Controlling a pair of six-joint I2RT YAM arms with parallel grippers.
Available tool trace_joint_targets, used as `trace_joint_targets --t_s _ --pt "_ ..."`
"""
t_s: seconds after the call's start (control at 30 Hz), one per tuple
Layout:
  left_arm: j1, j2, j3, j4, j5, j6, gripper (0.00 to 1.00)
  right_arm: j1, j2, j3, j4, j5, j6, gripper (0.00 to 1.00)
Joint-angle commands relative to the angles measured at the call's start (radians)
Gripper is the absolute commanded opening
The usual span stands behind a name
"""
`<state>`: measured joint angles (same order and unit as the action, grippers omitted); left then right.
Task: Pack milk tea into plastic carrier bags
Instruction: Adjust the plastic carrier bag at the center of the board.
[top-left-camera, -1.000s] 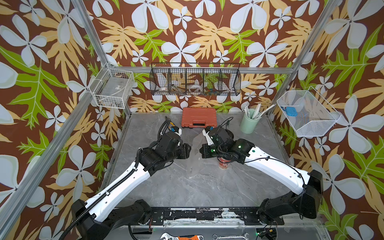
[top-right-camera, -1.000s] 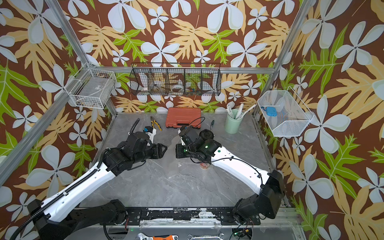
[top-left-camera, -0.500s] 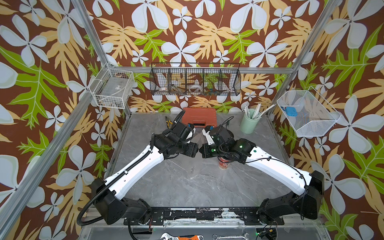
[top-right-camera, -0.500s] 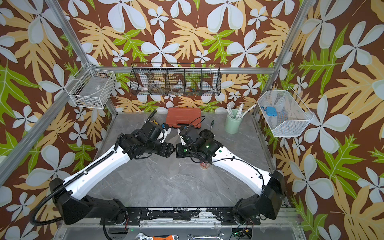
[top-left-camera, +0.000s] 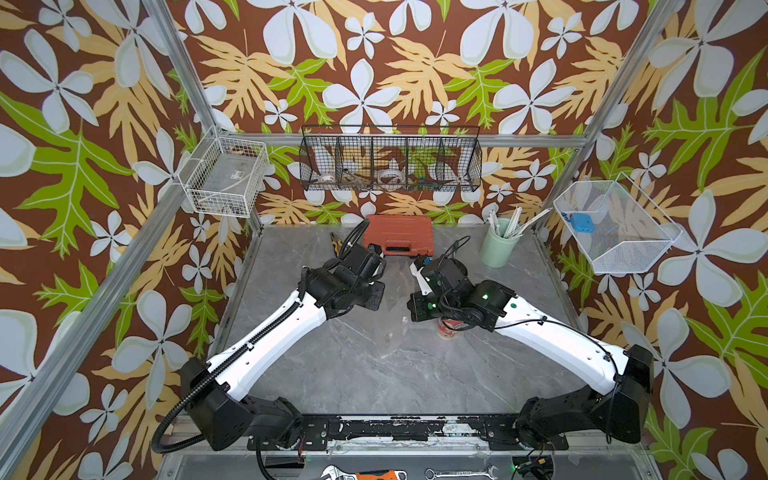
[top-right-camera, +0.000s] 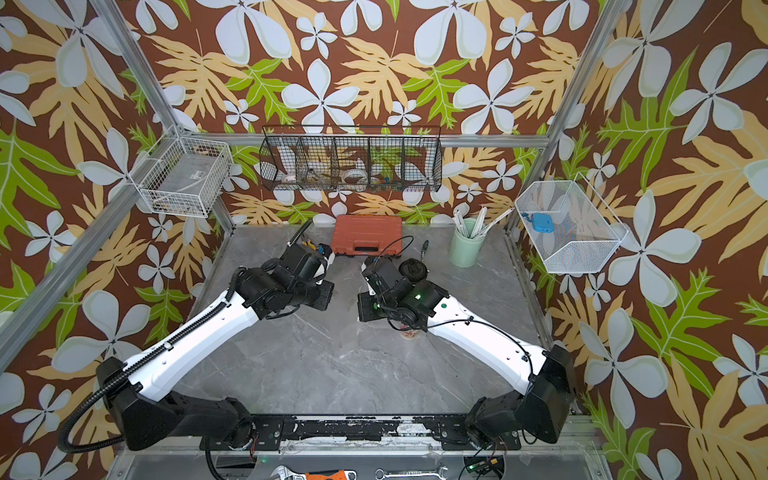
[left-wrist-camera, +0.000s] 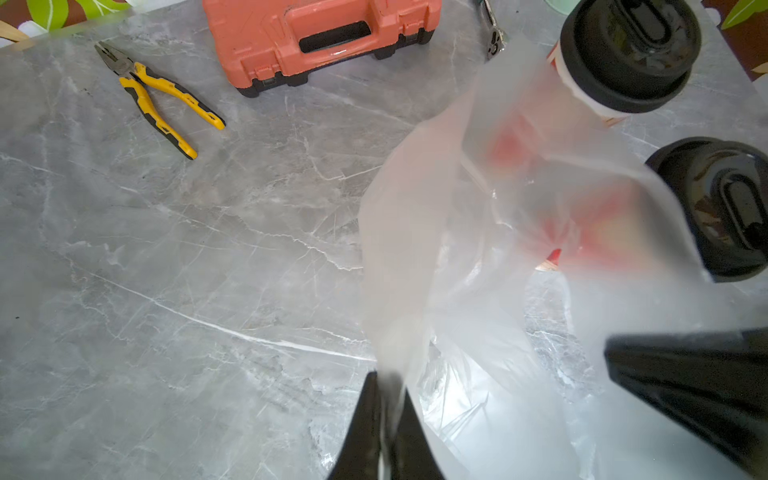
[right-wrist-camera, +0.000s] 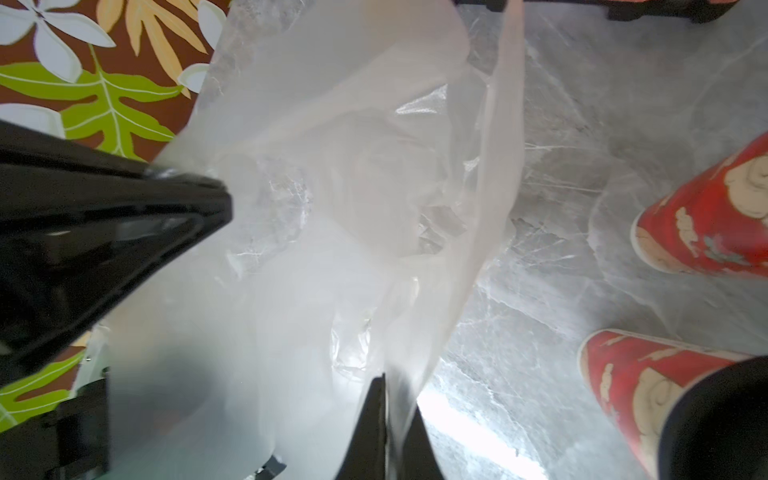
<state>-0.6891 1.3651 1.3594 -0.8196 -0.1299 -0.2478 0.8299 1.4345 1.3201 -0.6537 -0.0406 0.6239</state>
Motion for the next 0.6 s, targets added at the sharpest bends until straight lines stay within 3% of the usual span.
trace_joint_targets --t_s 0.0,0.1,0.3,0.57 --pt "0.008 -0.045 -0.037 0.045 0.017 -0.060 0.03 -0.004 -0.002 0.007 -0.064 0.098 -0.018 0.00" --pt "0.021 -0.108 -0.106 0.125 0.085 -0.122 0.00 -0.006 -0.005 0.015 -0.073 0.116 -0.028 0.00" --pt "0.035 -0.182 -0.220 0.260 0.173 -0.237 0.00 -0.007 -0.015 0.050 -0.055 0.035 -0.054 0.32" --pt "0.036 -0.205 -0.229 0.272 0.171 -0.286 0.00 -0.032 -0.045 0.134 -0.116 -0.005 -0.073 0.43"
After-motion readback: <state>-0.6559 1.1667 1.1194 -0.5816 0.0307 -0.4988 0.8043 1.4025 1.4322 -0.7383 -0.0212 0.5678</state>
